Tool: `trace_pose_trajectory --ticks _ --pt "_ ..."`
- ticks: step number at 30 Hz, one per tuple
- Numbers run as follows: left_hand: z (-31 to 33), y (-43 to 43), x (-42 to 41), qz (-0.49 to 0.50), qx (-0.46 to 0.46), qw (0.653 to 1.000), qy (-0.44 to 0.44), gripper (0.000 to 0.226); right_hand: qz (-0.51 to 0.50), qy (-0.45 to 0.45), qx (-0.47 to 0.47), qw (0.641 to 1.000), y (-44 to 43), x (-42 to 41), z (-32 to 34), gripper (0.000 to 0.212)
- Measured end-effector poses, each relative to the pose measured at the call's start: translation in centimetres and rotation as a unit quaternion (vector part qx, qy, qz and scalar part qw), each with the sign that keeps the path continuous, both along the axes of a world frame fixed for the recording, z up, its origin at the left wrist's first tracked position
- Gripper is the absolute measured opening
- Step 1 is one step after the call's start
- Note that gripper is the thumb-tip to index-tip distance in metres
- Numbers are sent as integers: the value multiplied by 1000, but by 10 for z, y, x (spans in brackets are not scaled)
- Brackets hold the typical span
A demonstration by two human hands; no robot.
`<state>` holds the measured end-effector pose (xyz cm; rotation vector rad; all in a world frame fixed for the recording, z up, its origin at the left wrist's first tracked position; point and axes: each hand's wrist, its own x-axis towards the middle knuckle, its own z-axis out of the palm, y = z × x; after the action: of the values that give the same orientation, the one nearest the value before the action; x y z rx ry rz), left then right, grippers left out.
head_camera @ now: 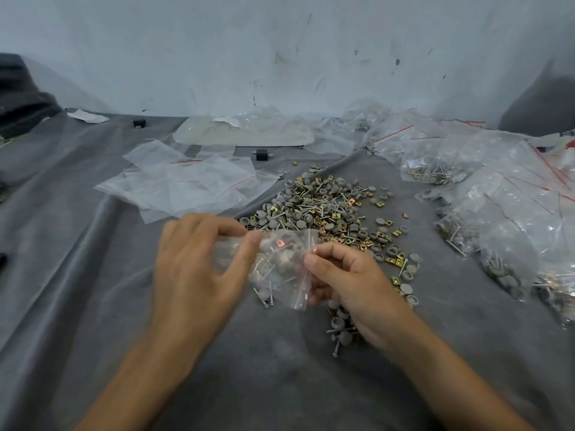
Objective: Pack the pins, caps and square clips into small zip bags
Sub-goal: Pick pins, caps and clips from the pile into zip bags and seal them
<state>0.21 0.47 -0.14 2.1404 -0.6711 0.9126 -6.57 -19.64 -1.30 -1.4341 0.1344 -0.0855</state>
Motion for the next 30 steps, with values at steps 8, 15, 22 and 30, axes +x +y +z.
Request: trace_pose_trajectory --ticks 8,15,22,30 --pt "-11 -24 -28 10 54 988 -147 15 -46 -37 45 997 3 -3 3 17" --pt "-19 -31 -31 -82 77 986 -123 14 -64 -27 53 996 6 -2 -2 19" --pt "-16 -26 -18 -213 24 939 267 30 -1 -39 69 997 11 -1 -8 25" --pt "-9 -18 -8 -294 -119 885 341 10 7 -55 69 996 5 0 -7 22"
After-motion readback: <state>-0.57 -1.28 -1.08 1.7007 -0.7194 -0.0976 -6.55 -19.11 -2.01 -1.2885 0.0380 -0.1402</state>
